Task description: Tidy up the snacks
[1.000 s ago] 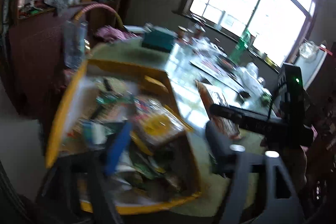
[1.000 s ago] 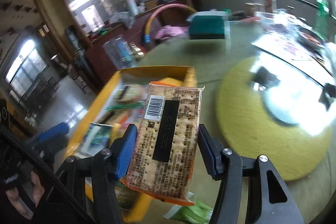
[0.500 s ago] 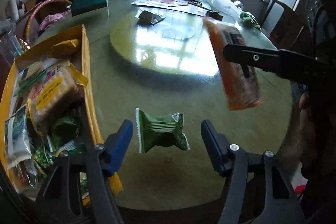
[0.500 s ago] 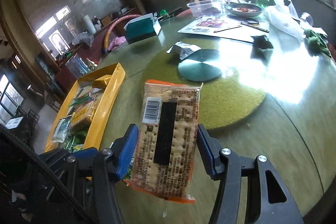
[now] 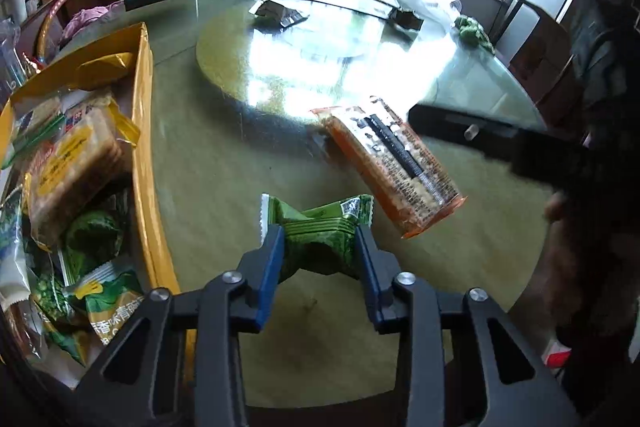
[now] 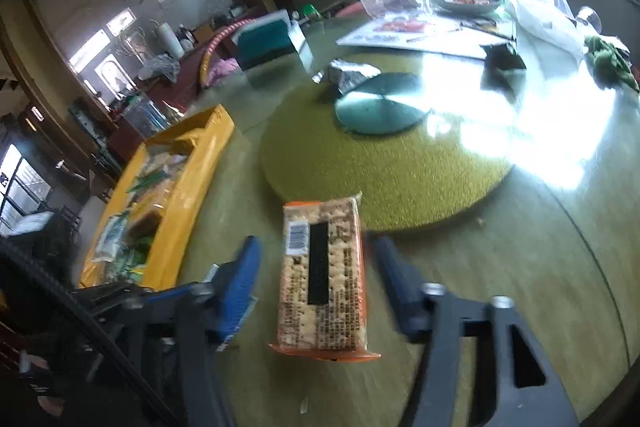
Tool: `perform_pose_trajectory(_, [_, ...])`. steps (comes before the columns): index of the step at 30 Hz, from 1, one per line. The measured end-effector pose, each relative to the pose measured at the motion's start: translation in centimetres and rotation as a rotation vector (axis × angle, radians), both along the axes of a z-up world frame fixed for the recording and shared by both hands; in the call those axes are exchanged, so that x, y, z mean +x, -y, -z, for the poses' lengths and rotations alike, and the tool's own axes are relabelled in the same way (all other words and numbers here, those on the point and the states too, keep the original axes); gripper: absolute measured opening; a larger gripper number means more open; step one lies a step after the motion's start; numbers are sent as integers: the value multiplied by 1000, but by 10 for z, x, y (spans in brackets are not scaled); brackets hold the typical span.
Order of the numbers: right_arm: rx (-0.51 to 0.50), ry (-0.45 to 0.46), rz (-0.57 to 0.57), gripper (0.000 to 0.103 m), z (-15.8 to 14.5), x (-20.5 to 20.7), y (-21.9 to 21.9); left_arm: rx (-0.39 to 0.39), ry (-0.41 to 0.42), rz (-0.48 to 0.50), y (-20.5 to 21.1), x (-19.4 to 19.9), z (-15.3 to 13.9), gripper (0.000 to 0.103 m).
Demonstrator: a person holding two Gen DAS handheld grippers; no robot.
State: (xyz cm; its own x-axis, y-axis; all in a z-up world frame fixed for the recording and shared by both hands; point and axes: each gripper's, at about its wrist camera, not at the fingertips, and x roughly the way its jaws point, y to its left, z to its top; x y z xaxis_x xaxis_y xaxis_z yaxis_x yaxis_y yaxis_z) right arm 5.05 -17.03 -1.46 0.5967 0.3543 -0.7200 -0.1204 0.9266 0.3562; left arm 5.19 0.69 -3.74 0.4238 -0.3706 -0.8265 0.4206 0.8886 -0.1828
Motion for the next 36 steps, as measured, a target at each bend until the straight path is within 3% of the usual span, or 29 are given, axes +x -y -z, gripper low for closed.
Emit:
perform_pose_trajectory(5, [-63, -72, -18, 77, 20, 8, -16, -21, -7, -5, -5, 0, 0, 33])
perform_pose_trajectory(8, [-146, -95, -20, 75, 29, 10, -27, 4, 14, 1, -2, -4, -1, 33])
perform_pose_trajectory(10, [-212, -85, -22, 71, 30, 9, -34, 14, 24, 4, 1, -6, 1, 34])
perform_pose_trajectory(12, [-269, -76, -25, 56, 30, 6, -40, 24, 32, 6, 2, -7, 1, 34])
perform_pose_trajectory(13, [-289, -74, -20, 56, 30, 4, -41, 27, 36, 5, 2, -8, 1, 34])
perform_pose_trajectory(16, [-267, -76, -18, 55, 29, -2, -34, 7, 37, 8, 1, -10, 0, 32])
perform_pose_trajectory(21, [-185, -38, -15, 55, 19, -11, -25, -44, 28, 18, -4, -13, -7, 19])
perform_pose_trajectory(26, [-171, 6, -34, 55, 4, -17, -31, 4, 42, 34, 2, -16, -6, 19])
perform_pose_trajectory(28, [-164, 10, -37, 55, 2, -18, -31, 22, 75, 23, 4, -19, -6, 39])
perform_pose_trajectory(29, [-158, 9, -33, 55, 2, -19, -29, 18, 81, 7, 3, -19, -7, 73])
perform_pose_trajectory(30, [-151, 6, -27, 55, 3, -19, -27, 12, 91, -5, 1, -20, -8, 93])
perform_pose_trajectory(32, [-138, -1, -10, 55, 6, -20, -20, 2, 107, -12, 1, -19, -10, 91])
perform_pose_trajectory(35, [-129, -9, 10, 55, 8, -22, -12, 47, 86, -4, 8, -12, -4, 90])
perform_pose_trajectory(36, [-127, -11, 15, 55, 9, -22, -10, 71, 82, 1, 12, -9, 0, 81])
